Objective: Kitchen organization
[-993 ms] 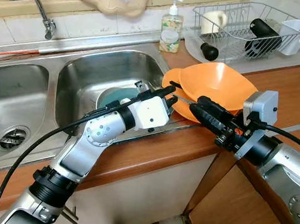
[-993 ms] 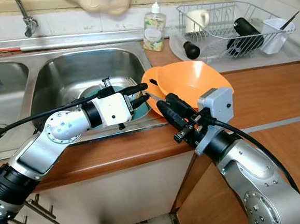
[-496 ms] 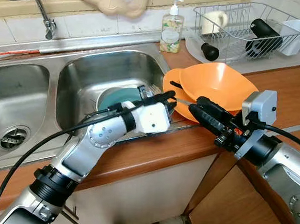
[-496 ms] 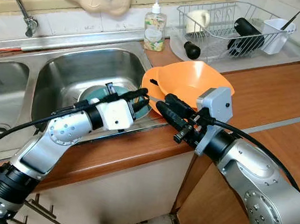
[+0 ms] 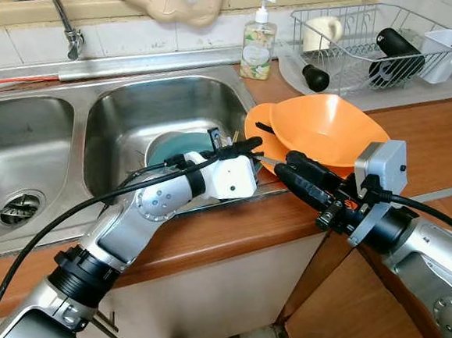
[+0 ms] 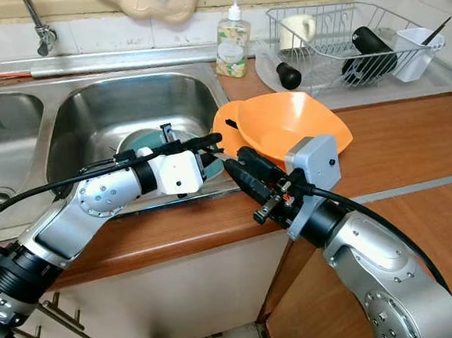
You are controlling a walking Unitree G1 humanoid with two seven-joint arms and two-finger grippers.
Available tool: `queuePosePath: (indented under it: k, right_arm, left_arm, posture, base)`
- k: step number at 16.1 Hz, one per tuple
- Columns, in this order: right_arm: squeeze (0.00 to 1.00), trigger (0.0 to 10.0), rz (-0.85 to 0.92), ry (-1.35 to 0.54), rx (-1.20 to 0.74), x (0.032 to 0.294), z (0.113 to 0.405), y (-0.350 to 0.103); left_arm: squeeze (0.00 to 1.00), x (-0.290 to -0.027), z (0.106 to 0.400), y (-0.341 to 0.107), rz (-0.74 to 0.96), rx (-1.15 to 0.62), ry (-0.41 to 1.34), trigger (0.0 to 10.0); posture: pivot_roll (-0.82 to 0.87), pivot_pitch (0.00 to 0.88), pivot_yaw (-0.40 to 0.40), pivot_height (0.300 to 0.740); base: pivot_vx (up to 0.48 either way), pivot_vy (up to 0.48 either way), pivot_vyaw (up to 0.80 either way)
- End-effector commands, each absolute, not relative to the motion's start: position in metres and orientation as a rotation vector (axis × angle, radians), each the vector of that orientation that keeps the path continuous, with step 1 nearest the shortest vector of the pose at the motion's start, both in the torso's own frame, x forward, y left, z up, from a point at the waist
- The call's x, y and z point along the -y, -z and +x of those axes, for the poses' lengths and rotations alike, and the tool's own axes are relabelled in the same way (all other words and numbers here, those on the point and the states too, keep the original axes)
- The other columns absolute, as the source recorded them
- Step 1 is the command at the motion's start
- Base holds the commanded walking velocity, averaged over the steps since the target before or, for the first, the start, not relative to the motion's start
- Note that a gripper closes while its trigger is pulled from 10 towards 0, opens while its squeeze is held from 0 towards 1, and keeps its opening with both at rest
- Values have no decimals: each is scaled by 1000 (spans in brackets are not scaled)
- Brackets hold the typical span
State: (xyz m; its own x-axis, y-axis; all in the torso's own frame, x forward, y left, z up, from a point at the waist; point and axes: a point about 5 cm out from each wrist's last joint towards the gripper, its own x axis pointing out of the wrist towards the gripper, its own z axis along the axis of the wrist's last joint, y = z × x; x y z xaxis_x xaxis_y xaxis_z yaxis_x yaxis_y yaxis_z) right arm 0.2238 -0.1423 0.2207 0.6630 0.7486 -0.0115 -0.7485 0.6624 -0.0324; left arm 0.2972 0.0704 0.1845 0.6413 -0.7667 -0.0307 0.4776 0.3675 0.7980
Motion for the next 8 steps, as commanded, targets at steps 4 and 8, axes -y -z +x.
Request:
queuePosePath:
  k: [4, 8]
  right_arm:
    - [0, 3176, -62, -852, 13, 141, 222, -224]
    - [1000, 10000, -81, -825, 8, 142, 225, -223]
  left_arm:
    - [0, -72, 300, -187, 884, 376, 828, 0]
    - [0, -74, 301, -187, 896, 373, 832, 0]
  posture:
    - [-48, 0, 78, 740]
    - [-47, 0, 77, 740]
  base:
    - [0, 0, 0]
    - [0, 0, 0]
